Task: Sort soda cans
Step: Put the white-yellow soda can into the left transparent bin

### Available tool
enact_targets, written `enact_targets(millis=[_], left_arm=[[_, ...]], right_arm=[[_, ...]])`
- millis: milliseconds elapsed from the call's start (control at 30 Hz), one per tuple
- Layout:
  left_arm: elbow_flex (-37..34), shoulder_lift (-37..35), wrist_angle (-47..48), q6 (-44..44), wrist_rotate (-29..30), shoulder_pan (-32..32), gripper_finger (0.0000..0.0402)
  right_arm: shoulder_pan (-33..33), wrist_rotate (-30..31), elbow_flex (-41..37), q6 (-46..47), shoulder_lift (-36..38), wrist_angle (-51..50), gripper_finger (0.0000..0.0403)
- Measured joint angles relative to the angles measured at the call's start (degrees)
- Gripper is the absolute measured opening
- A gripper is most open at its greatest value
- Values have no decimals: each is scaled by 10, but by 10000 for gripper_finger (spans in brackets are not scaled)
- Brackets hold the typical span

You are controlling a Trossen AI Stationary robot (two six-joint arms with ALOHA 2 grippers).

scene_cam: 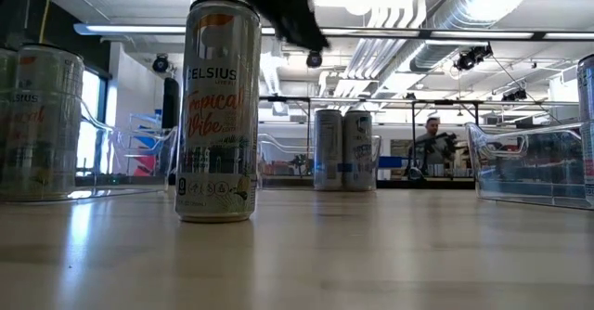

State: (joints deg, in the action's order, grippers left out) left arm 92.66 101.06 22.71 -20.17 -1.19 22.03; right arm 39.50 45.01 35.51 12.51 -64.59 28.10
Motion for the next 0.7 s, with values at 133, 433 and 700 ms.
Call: enact_targets(millis=[133, 433, 700], left_arm=[[-5, -87, 84, -14, 62, -101, 317], [-191, -208, 53, 117, 275, -426, 317], [-359, -204, -78, 304, 288, -543, 316]], right_arm=[[-24, -5, 0, 33, -21, 0, 299], [-80, -116, 0, 54, -112, 37, 299], [-81, -108, 0, 21, -116, 48, 299]])
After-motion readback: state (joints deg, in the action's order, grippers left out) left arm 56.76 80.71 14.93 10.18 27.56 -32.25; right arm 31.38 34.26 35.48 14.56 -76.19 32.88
